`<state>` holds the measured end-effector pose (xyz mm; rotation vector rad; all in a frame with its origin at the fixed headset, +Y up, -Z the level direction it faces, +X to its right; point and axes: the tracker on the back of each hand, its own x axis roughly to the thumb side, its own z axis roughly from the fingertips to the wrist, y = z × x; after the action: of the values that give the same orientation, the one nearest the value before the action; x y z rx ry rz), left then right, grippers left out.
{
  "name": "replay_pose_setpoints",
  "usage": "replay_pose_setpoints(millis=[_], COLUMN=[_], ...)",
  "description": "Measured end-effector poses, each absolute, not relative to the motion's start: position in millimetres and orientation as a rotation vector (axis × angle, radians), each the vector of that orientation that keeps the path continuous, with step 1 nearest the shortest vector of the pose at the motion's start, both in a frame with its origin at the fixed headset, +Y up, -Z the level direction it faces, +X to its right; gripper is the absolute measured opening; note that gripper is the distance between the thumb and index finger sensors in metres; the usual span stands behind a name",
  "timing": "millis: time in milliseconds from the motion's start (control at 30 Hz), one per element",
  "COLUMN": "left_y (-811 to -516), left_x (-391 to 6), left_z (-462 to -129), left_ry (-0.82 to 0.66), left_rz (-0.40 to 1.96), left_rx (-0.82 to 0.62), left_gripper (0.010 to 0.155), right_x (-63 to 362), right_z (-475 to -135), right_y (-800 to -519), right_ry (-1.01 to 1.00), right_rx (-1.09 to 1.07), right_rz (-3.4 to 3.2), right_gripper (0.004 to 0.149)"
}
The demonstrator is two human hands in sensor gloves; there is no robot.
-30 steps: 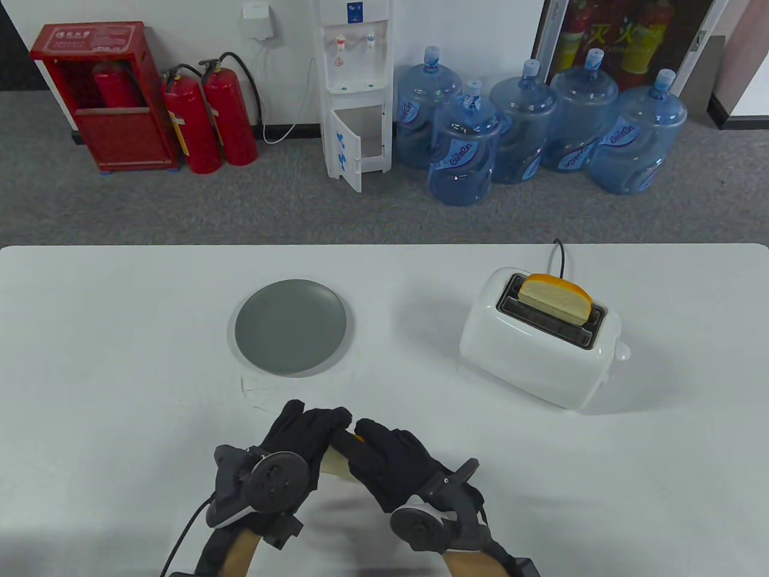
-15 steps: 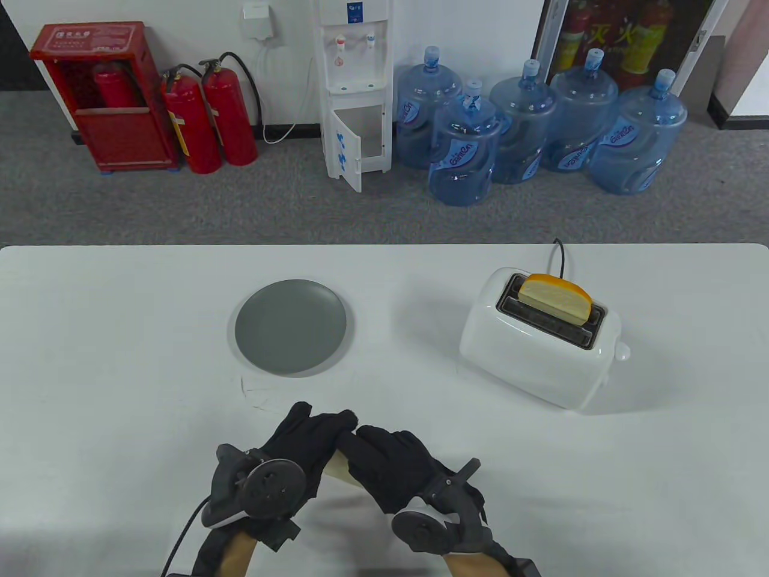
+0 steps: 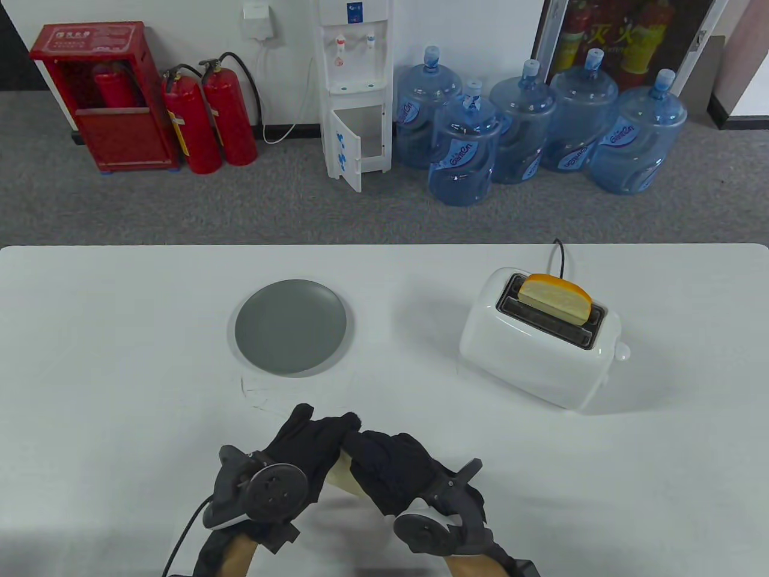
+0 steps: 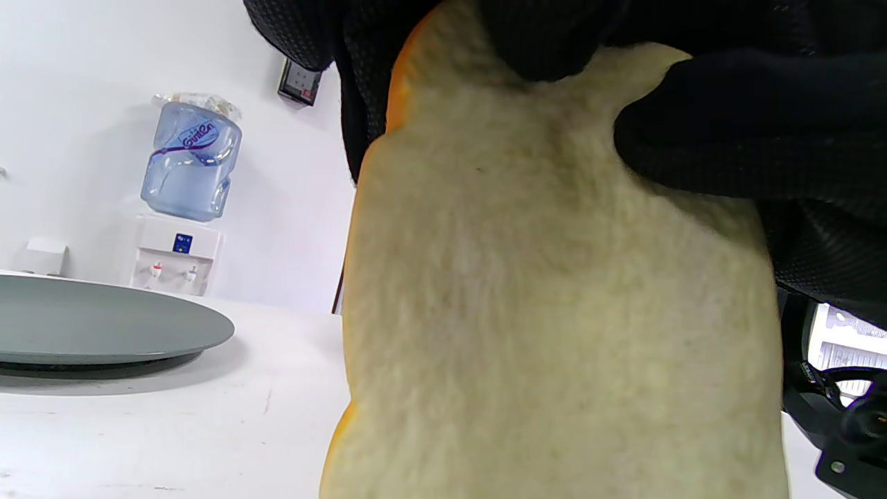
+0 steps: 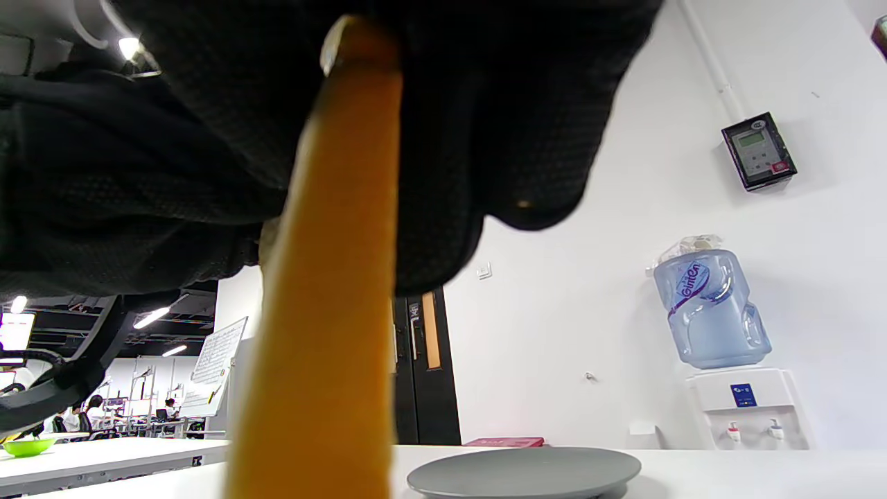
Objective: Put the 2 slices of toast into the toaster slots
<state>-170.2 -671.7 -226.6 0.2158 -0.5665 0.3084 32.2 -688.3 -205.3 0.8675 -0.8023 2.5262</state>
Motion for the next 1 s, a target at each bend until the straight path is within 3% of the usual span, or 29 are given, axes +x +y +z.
replay_pose_setpoints(millis=[500,800,1000], left_y=[-669,-668,-670], left_x=[-174,-194,-204], left_z=[-224,-226,-231], left_ry=[-0.459,-0.303,-0.219], left_rz=[0.204,0.134,0.098], left_rx=[0.331,0.43,0.393], left_gripper=[0.054,0.065,0.074], right_x=[38,45,45], right_z=[-208,-211,-210], right_y=[-687,-687,-687], right_ry=[-0.833,-0.852,-0.858], right_rx=[0.819,0.782,0.783], right_rz=[2.528,2.53,2.529], right_gripper=[0.051,0.051,0.051])
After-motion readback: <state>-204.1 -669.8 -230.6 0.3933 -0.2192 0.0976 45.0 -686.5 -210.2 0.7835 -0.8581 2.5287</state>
